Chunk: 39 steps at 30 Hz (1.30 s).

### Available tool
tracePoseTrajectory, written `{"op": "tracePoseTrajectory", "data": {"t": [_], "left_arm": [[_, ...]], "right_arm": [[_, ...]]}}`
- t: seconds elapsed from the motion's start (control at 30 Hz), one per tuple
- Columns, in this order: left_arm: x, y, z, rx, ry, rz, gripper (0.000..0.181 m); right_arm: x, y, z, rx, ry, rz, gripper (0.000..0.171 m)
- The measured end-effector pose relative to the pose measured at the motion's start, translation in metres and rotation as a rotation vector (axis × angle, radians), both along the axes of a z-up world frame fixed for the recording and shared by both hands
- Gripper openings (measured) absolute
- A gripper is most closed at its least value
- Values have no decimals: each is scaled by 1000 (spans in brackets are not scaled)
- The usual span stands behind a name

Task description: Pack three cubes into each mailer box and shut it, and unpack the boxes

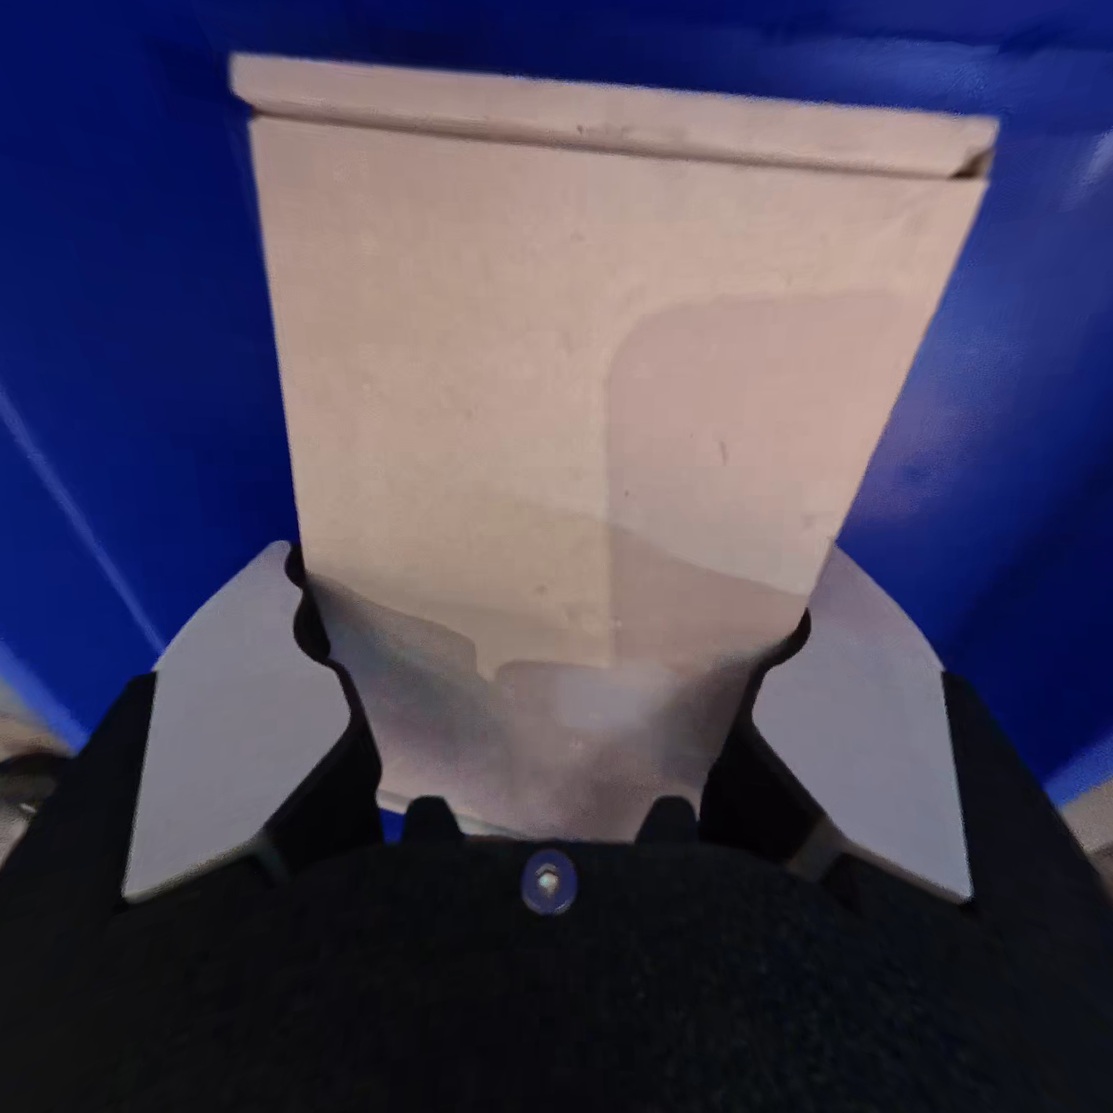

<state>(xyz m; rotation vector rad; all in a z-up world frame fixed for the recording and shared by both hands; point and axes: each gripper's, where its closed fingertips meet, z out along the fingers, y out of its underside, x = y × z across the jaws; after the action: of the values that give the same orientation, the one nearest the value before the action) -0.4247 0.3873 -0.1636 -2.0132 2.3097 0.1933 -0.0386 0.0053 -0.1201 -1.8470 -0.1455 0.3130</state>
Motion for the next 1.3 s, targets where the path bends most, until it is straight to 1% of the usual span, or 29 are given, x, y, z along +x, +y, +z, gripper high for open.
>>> {"op": "tracePoseTrajectory", "data": {"t": [0.13,0.23,0.3,0.37,0.47,0.57,0.63,0.7,0.83,0.93,1.0,1.1,1.2,1.3], "left_arm": [[7,-15,57,-3,-124,74,143],[26,-30,103,-33,-237,119,142],[54,-50,126,-166,-353,169,143],[92,-73,136,-337,-461,217,142],[148,-114,129,-534,-485,210,142],[202,-156,109,-658,-442,143,142],[233,-177,86,-698,-379,111,142],[260,-193,59,-737,-299,126,142],[292,-219,18,-799,-143,137,143],[300,-224,4,-834,-52,154,144],[304,-223,4,-854,-55,136,144],[312,-208,9,-828,-131,132,138],[315,-186,23,-787,-231,147,135],[320,-157,51,-677,-441,181,126]], "right_arm": [[-14,-2,6,18,-3,54,44],[-25,-5,11,39,3,92,44],[-30,-7,12,41,3,117,43],[-35,-9,14,50,-1,135,43],[-43,-13,17,63,-14,161,43],[-48,-18,18,74,-45,176,42],[-48,-21,18,79,-60,175,42],[-46,-24,17,78,-70,170,42],[-40,-29,16,65,-74,152,42],[-35,-34,16,62,-76,137,43],[-32,-38,14,59,-89,127,43],[-30,-41,13,51,-99,120,43],[-33,-41,9,37,-97,126,43],[-36,-36,5,22,-105,133,43]]}}
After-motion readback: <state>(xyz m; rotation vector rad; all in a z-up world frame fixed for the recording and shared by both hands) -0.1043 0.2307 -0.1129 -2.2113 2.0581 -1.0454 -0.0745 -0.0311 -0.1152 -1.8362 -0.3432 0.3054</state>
